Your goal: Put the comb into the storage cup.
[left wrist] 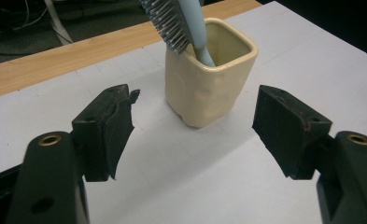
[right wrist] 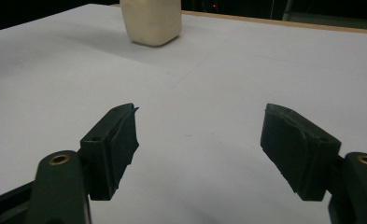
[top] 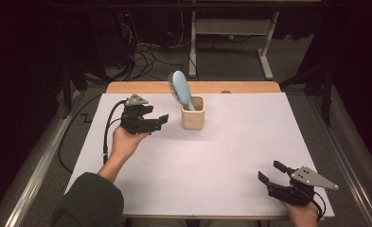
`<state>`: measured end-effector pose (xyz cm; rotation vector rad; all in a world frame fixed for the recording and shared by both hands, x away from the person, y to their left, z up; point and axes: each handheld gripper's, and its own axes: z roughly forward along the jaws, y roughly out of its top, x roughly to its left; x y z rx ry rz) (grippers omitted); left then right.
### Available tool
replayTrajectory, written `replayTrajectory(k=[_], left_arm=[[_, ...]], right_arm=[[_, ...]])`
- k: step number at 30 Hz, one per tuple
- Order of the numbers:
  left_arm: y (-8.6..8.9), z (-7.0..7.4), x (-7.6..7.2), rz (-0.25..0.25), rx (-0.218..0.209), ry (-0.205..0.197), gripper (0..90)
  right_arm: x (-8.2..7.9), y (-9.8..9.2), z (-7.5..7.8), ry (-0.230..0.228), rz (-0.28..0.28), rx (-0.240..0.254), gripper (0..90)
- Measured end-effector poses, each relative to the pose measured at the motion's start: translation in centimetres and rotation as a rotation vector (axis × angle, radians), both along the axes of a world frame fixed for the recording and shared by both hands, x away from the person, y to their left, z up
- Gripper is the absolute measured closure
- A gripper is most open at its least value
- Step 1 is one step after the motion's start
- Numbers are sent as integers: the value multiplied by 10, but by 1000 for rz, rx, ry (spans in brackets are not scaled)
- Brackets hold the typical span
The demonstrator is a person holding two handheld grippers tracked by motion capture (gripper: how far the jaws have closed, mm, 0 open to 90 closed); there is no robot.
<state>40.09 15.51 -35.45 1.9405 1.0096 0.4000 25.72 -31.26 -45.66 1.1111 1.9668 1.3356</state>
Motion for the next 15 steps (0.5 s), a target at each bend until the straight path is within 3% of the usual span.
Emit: replayTrajectory(k=[15], left_arm=[[10,-2,-11,9,4,-16,289]], right_arm=[[0,0,0,0,1,-1,277]])
